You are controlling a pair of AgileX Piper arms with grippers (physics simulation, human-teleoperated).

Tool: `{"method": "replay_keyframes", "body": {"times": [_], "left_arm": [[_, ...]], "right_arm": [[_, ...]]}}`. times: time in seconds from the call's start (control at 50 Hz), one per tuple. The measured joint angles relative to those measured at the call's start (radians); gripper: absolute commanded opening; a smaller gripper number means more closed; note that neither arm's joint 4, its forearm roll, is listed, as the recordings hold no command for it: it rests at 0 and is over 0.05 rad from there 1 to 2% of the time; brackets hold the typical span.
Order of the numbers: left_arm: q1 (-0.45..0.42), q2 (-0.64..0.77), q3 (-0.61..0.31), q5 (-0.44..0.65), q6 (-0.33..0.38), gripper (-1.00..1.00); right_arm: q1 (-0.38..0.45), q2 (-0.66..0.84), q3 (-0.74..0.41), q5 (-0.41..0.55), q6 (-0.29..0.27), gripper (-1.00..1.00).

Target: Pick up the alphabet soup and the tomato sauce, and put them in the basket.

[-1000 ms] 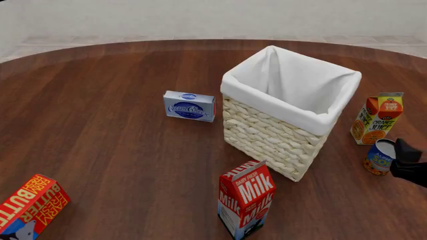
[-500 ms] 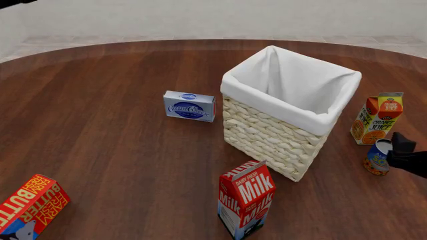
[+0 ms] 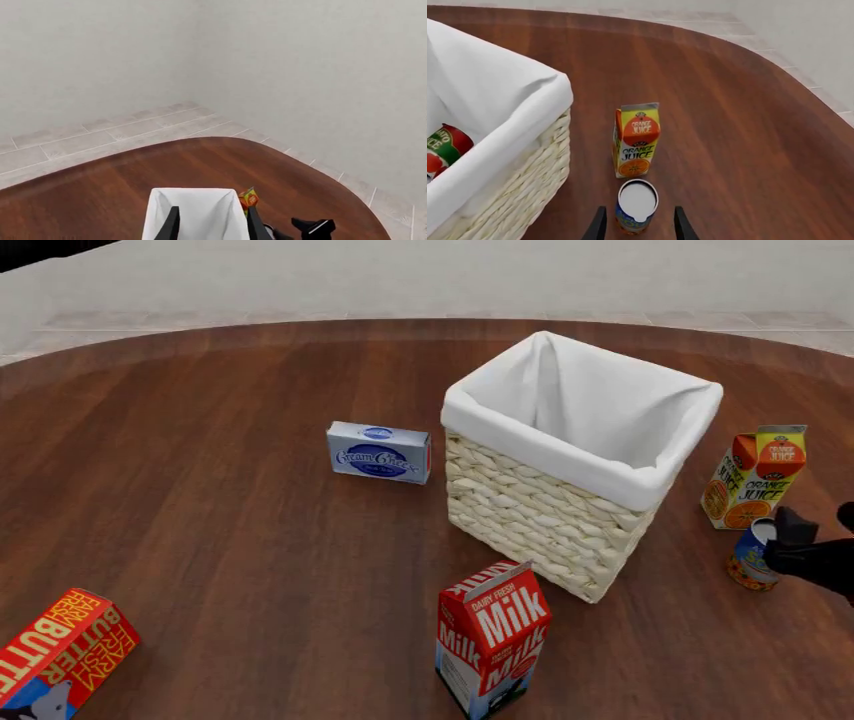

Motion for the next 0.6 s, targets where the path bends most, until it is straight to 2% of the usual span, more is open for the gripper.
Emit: {"method": "replay_keyframes", "body": {"times": [0.6], "left_arm": [[0.001,0.004,0.007,-0.005,-0.005,1.00]], "right_arm": [[-0.001,0.255,0.006,-0.194,-0.001,1.00]]}}
